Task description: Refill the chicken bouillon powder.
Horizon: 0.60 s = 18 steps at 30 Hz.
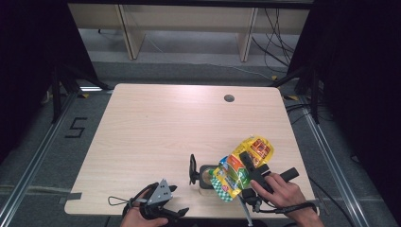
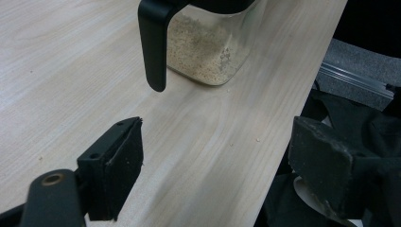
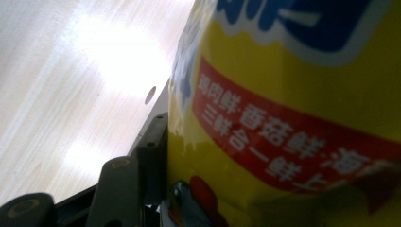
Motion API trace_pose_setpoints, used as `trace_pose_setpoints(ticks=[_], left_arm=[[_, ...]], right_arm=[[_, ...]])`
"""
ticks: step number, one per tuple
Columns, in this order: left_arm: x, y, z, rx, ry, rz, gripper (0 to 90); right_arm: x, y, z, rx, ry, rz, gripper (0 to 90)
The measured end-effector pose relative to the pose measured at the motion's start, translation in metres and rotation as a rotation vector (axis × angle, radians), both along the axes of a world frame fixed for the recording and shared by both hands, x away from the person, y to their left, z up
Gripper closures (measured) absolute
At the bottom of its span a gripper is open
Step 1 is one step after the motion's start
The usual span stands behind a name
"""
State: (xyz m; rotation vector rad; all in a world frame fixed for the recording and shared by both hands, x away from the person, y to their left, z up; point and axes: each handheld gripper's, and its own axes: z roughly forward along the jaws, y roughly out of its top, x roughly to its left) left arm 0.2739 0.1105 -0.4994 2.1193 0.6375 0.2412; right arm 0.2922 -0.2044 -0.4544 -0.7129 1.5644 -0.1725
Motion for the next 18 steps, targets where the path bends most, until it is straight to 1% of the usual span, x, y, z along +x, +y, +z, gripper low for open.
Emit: trace_pose_setpoints(ticks=[1, 2, 3, 4, 5, 6, 7, 8, 9, 10, 11, 12, 13, 14, 15, 16, 17, 18], left_arm=[[0.0001, 0.0001, 0.0, -0.002, 0.003, -0.002, 18.3], [0.0002, 0.0001, -0.0002, -0.004, 0.003, -0.002, 18.3], [0.0002, 0.0003, 0.0, 0.0, -0.002, -0.001, 18.3], [0.0004, 0.0007, 0.0002, 0.009, -0.004, 0.0, 18.3], [0.0, -0.0005, -0.0006, -0.014, 0.006, 0.0, 18.3], [0.0001, -0.0006, -0.0004, -0.01, -0.001, -0.002, 18.4], [0.0024, 0.002, 0.0013, 0.032, -0.021, -0.029, 18.3], [-0.0001, 0.0, 0.0, 0.001, 0.0, 0.002, 18.3], [-0.0001, 0.0001, 0.0001, 0.001, -0.001, 0.0, 18.3], [-0.0001, 0.0001, 0.0001, 0.001, -0.001, 0.0, 18.3], [0.0, 0.0001, 0.0, -0.001, 0.0, -0.001, 18.3], [0.0007, 0.0006, 0.0, 0.006, 0.0, -0.004, 18.3], [-0.0004, -0.0008, -0.0004, -0.013, 0.003, 0.005, 18.3], [0.001, 0.0014, 0.0008, 0.023, -0.004, -0.009, 18.3], [0.0004, 0.0005, 0.0002, 0.009, -0.003, -0.001, 18.3], [0.0001, 0.0001, 0.0, 0.001, -0.001, 0.0, 18.3], [0.0001, 0.0001, 0.0, 0.001, 0.0, 0.0, 18.3], [0.0008, 0.0011, 0.0004, 0.019, -0.007, -0.003, 18.3]], right_arm=[[-0.001, -0.0021, -0.0039, 0.024, 0.004, -0.022, 46.9], [-0.0028, -0.0046, -0.0073, 0.071, 0.02, -0.069, 47.0], [0.001, 0.0011, 0.0002, -0.022, 0.002, 0.024, 47.0], [-0.0008, -0.001, -0.0013, 0.009, -0.002, -0.008, 47.0], [-0.0011, -0.0005, -0.0005, 0.006, -0.006, -0.009, 47.0], [-0.0001, 0.0018, 0.0024, -0.035, -0.005, 0.018, 47.0], [-0.0011, 0.0011, 0.0023, -0.013, -0.003, 0.012, 47.0], [-0.0019, 0.0, -0.0001, 0.009, -0.005, -0.006, 47.0], [-0.0016, 0.0006, -0.0005, -0.013, 0.001, -0.011, 47.0], [-0.0022, -0.0007, -0.003, 0.021, 0.001, -0.025, 47.0], [-0.0006, 0.0015, -0.0004, -0.023, 0.005, 0.007, 47.0], [-0.0018, -0.0006, -0.0024, 0.01, 0.005, -0.014, 47.0], [-0.0041, -0.0036, -0.0051, 0.066, -0.001, -0.045, 47.0], [-0.004, -0.0034, -0.0045, 0.066, 0.002, -0.05, 47.0], [-0.002, -0.001, -0.001, 0.021, -0.004, -0.013, 47.0], [-0.0008, 0.0004, 0.0012, -0.01, 0.0, 0.007, 47.0], [-0.0004, 0.0012, 0.0017, -0.027, -0.002, 0.013, 47.0], [-0.0035, -0.0034, -0.0039, 0.057, -0.009, -0.035, 47.0]])
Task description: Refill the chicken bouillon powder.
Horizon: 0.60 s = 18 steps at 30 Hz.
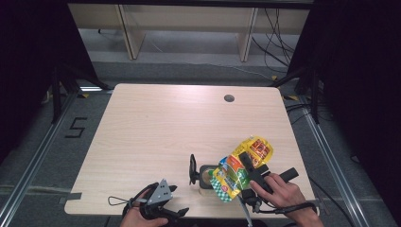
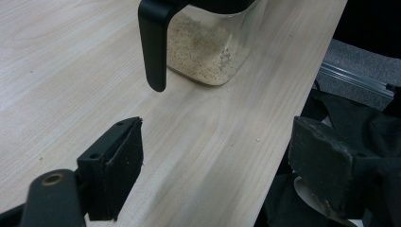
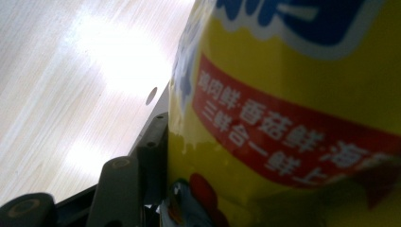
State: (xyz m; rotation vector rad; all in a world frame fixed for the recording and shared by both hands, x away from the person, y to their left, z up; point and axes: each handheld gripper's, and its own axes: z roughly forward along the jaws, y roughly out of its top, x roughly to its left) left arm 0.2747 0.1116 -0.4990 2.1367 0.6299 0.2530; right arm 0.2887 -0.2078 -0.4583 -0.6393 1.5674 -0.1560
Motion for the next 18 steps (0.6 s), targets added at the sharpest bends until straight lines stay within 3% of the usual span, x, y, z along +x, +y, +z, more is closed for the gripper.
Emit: trace_pose_setpoints(ticks=[3, 5, 6, 7, 13, 14, 16, 17, 18], left_arm=[[-0.0006, -0.0011, -0.0006, -0.023, 0.009, 0.001, 18.3], [0.0002, 0.0, 0.0001, 0.001, -0.001, -0.004, 18.3], [0.0, 0.0001, 0.0002, 0.002, 0.003, -0.003, 18.3], [-0.0008, -0.0011, -0.0005, -0.018, 0.006, 0.003, 18.3], [-0.0007, -0.0009, -0.0004, -0.019, 0.008, 0.002, 18.3], [-0.0008, -0.001, -0.0003, -0.017, 0.005, 0.003, 18.3], [-0.0007, -0.0011, -0.0004, -0.017, 0.006, 0.003, 18.3], [-0.0007, -0.0011, -0.0004, -0.017, 0.006, 0.003, 18.3], [-0.0007, -0.001, -0.0004, -0.017, 0.006, 0.004, 18.3]], right_arm=[[0.0004, -0.0006, -0.0001, -0.002, 0.008, -0.002, 47.0], [-0.0002, -0.0005, 0.0001, 0.002, 0.0, -0.003, 47.0], [0.0031, 0.0051, 0.0061, -0.098, 0.007, 0.057, 47.1], [-0.0008, 0.0, 0.0003, 0.004, 0.002, -0.001, 47.0], [-0.0005, -0.0008, -0.0005, 0.002, 0.011, -0.007, 47.1], [0.0015, 0.0017, 0.0026, -0.042, 0.006, 0.028, 47.1], [0.0016, 0.0018, 0.0028, -0.045, 0.005, 0.031, 47.1], [0.0026, 0.0035, 0.0045, -0.079, 0.003, 0.05, 47.1], [-0.0005, -0.0005, -0.0001, -0.003, 0.006, 0.002, 47.1]])
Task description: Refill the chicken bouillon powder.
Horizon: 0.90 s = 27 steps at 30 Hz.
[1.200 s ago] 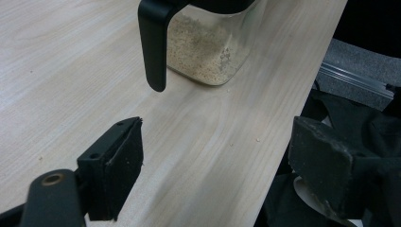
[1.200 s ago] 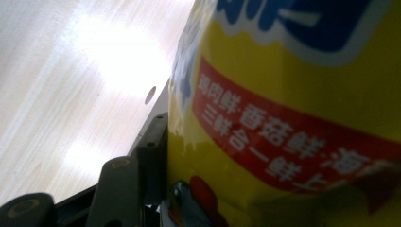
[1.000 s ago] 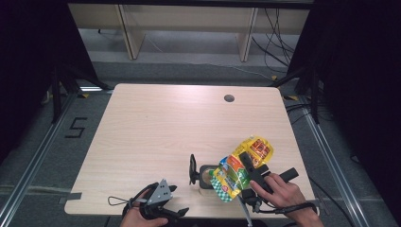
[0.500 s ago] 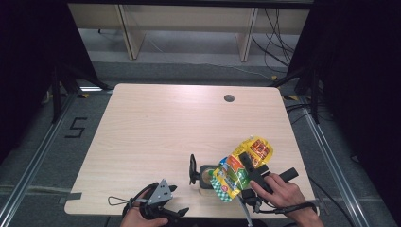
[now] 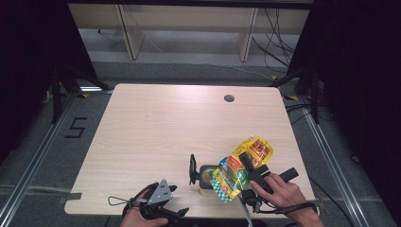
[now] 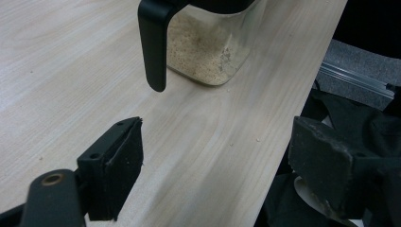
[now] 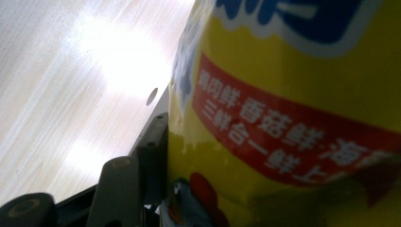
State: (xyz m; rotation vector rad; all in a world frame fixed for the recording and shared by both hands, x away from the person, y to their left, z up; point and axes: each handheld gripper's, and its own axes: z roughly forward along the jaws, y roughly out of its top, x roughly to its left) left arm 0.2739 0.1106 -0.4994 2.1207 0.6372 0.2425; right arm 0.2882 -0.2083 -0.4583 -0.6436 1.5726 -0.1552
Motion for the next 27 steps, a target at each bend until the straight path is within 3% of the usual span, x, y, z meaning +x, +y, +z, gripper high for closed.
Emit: trace_pose_setpoints(ticks=[4, 5, 6, 7, 8, 11, 13, 14, 15, 16, 27], left_arm=[[0.0002, 0.0, -0.0002, -0.004, 0.004, -0.003, 18.3], [0.0007, 0.0009, 0.0004, 0.016, -0.005, -0.004, 18.3], [0.0, 0.0, 0.0, 0.0, 0.0, 0.0, 18.3], [0.0, 0.0, 0.0, 0.0, 0.0, -0.001, 18.3], [0.0, 0.0, 0.0001, 0.0, 0.0, -0.001, 18.3], [0.0008, 0.0012, 0.0006, 0.019, -0.003, -0.006, 18.3], [0.0, 0.0, -0.0001, -0.001, 0.0, 0.0, 18.3], [0.0, 0.0, 0.0, -0.001, 0.0, 0.0, 18.3], [0.0001, 0.0, -0.0001, 0.0, 0.0, -0.001, 18.3], [0.0005, 0.0005, 0.0002, 0.011, -0.004, -0.002, 18.3], [0.0003, 0.0001, -0.0002, -0.004, 0.003, -0.003, 18.3]], right_arm=[[0.0003, -0.0007, -0.0002, -0.009, 0.019, -0.013, 47.1], [0.0005, -0.0002, 0.0003, -0.002, 0.006, 0.0, 47.1], [0.002, 0.0024, 0.0031, -0.041, 0.005, 0.029, 47.1], [0.0001, 0.0002, 0.001, -0.002, 0.004, 0.006, 47.1], [0.0006, 0.0002, 0.0007, 0.002, 0.003, 0.007, 47.1], [0.0004, -0.0001, 0.0005, 0.0, 0.007, 0.002, 47.1], [0.0005, -0.0004, 0.0, 0.008, 0.006, 0.002, 47.1], [0.0024, 0.0019, 0.0023, -0.036, 0.012, 0.026, 47.1], [0.0025, 0.0018, 0.0024, -0.036, 0.014, 0.026, 47.1], [0.0008, -0.0008, -0.0002, 0.01, 0.009, 0.003, 47.1], [0.0005, -0.0012, 0.0002, 0.01, 0.012, 0.001, 47.2]])
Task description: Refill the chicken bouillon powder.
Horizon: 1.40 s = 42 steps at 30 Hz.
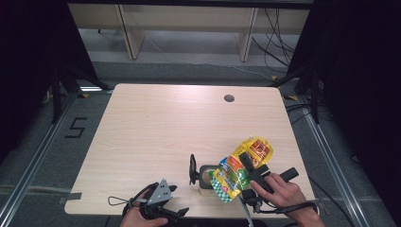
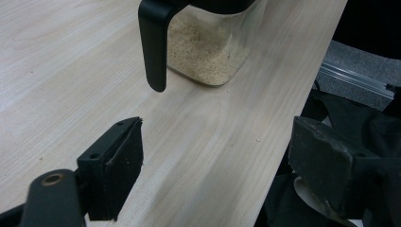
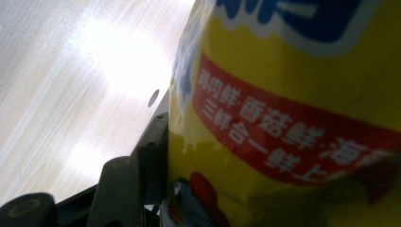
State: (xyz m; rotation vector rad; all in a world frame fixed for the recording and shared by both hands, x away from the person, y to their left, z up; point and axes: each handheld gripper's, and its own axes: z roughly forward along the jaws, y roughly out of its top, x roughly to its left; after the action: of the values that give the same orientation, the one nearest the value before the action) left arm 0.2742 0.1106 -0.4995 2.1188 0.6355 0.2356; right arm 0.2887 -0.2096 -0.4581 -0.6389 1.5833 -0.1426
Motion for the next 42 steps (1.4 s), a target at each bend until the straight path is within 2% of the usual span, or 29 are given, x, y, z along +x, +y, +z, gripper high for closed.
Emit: trace_pose_setpoints(ticks=[3, 4, 5, 7, 8, 12, 16, 32, 33, 42], left_arm=[[0.0, -0.0001, 0.0, -0.001, 0.0, 0.0, 18.3], [0.0005, 0.0008, 0.0006, 0.019, -0.009, -0.001, 18.3], [0.0, -0.0001, 0.0, -0.001, 0.0, 0.0, 18.3], [0.0002, 0.0005, 0.0003, 0.01, -0.004, -0.001, 18.3], [0.0, 0.0, 0.0, -0.002, -0.001, 0.0, 18.3], [0.0004, 0.0004, 0.0002, 0.008, -0.003, -0.001, 18.3], [0.0, 0.0, 0.0001, 0.001, -0.001, 0.0, 18.3], [0.0, 0.0, 0.0001, 0.0, -0.001, 0.0, 18.3], [0.0003, 0.0005, 0.0003, 0.012, -0.007, 0.001, 18.3], [-0.0002, 0.0, 0.0002, 0.003, -0.004, 0.003, 18.3]], right_arm=[[-0.0002, -0.0001, 0.0001, -0.002, -0.003, 0.001, 47.2], [-0.0002, -0.0001, 0.0003, -0.002, -0.002, 0.001, 47.2], [-0.0001, -0.0001, 0.0008, -0.005, -0.003, 0.003, 47.2], [0.0, -0.0002, 0.001, -0.01, -0.007, 0.004, 47.2], [0.0001, -0.0004, 0.0011, -0.008, -0.003, 0.002, 47.1], [0.0005, -0.0004, 0.0018, -0.015, -0.001, 0.001, 47.2], [-0.0001, -0.0009, 0.0014, -0.002, -0.007, -0.001, 47.2], [0.0001, -0.0011, 0.0016, -0.006, -0.001, 0.0, 47.2], [0.0001, -0.0011, 0.0016, -0.006, -0.001, -0.001, 47.2], [-0.0002, -0.0012, 0.0039, -0.002, -0.004, 0.008, 47.2]])
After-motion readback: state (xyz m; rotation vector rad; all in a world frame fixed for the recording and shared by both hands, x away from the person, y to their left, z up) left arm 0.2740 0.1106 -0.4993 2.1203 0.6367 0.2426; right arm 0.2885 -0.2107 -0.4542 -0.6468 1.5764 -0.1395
